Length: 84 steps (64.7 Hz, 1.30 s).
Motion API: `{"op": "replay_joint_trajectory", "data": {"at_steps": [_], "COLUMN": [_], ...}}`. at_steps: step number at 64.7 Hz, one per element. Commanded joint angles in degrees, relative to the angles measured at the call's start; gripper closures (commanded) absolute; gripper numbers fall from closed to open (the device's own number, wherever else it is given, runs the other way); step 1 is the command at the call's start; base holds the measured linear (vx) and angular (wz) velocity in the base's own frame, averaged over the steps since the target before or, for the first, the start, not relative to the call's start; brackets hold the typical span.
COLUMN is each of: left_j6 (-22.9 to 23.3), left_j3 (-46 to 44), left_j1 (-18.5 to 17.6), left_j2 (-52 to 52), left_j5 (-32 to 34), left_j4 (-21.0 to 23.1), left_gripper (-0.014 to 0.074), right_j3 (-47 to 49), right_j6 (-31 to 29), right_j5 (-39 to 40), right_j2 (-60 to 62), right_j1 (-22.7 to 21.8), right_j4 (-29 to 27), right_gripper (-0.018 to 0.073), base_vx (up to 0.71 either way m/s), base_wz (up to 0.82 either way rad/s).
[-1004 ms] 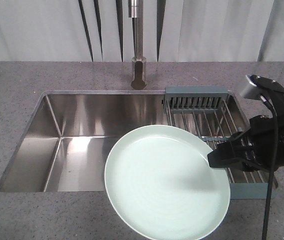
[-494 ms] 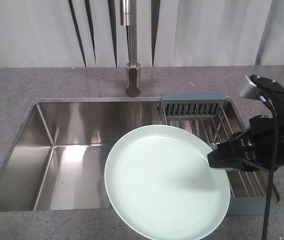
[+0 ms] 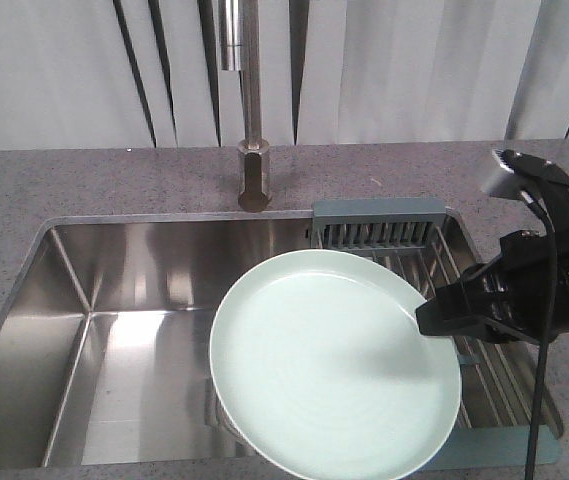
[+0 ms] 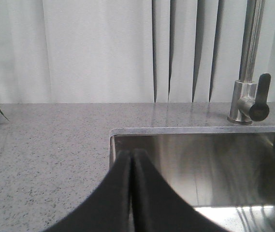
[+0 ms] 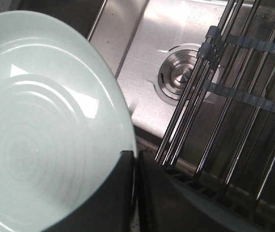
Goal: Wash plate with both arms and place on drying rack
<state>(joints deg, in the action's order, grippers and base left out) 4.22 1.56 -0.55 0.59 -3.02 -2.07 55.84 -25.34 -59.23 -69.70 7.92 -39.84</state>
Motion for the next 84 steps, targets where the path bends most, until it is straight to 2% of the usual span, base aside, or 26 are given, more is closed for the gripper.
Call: {"op": "replay_joint_trajectory", "data": {"at_steps": [1,84], "left_j6": [0.2,0.2], "left_j3": [-1.5,-1.5], "left_j1": [-0.4,-0.4], "left_j2": [0.9,0.8], "left_j5": [4.2,4.1], "left_j4": [0.5,0.5], "left_gripper": [0.0603,0.0603], "right_j3": [1.4,1.6], "right_j6": [-0.6,-0.6], "right_j5": [1.0,0.3], "right_j2": [1.6,1.6], "right_j1": [-0.1,-0.1], "right_j4": [-2.7,-2.7], "right_gripper": [0.0567,0.0567], "base_vx": [0.06,0.02], "base_wz": [-0.05,0.0]}}
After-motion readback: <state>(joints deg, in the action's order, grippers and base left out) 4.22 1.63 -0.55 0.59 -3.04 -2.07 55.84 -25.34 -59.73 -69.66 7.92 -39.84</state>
